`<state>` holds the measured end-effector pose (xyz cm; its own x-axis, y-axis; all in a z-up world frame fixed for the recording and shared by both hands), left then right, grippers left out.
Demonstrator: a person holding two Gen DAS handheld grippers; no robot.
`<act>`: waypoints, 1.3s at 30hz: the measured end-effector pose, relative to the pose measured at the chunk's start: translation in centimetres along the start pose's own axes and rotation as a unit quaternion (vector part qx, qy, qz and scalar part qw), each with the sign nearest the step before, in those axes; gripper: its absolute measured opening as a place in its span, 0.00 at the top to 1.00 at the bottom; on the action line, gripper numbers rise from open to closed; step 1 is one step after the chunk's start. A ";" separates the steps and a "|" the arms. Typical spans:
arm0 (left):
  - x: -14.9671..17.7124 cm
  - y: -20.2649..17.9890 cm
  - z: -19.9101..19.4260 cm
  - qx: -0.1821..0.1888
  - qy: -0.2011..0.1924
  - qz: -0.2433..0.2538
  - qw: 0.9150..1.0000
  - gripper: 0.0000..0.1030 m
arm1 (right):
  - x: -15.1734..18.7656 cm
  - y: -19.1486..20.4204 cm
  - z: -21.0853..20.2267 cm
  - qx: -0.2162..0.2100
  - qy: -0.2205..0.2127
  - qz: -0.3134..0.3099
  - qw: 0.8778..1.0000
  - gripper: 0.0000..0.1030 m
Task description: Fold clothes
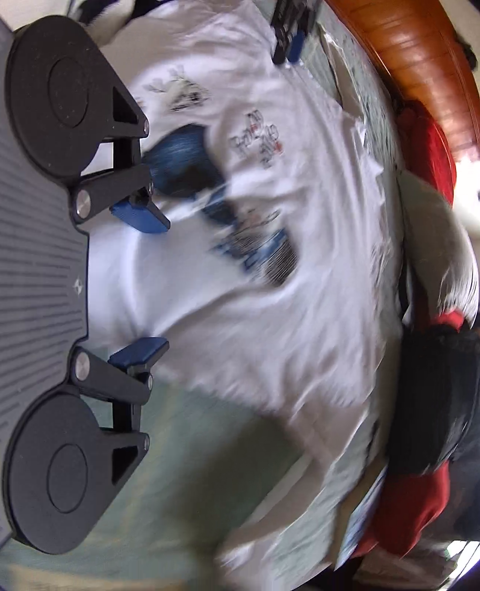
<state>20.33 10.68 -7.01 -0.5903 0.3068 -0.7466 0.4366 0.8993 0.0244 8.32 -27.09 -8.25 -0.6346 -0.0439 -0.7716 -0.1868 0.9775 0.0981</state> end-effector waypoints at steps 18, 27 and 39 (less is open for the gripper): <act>-2.8 -4.2 4.7 0.034 -0.015 -0.010 0.999 0.37 | -9.9 -6.6 12.0 0.021 -0.013 0.043 0.999 0.36; -4.1 -4.3 3.1 -0.022 -0.021 0.006 1.000 0.39 | -11.9 -5.2 10.1 0.036 -0.013 -0.016 0.999 0.35; 0.6 -13.2 -4.4 0.007 -0.057 0.157 0.986 0.36 | 0.4 6.1 -4.1 -0.036 -0.082 -0.090 0.992 0.29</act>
<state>11.24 0.30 -4.83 -0.3455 0.5320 -0.7731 0.5952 0.7611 0.2577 3.90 -21.96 -5.36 -0.4563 -0.1773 -0.8720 -0.3428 0.9393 -0.0117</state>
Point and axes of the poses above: each gripper's, at about its wrist camera, not at the fingertips, and z roughly the way its jaws point, y to its left, x to its underside, the point moved 3 cm from there along z, roughly the way its jaws point, and after that the axes turned 11 degrees about -y, right-handed, at the moved point
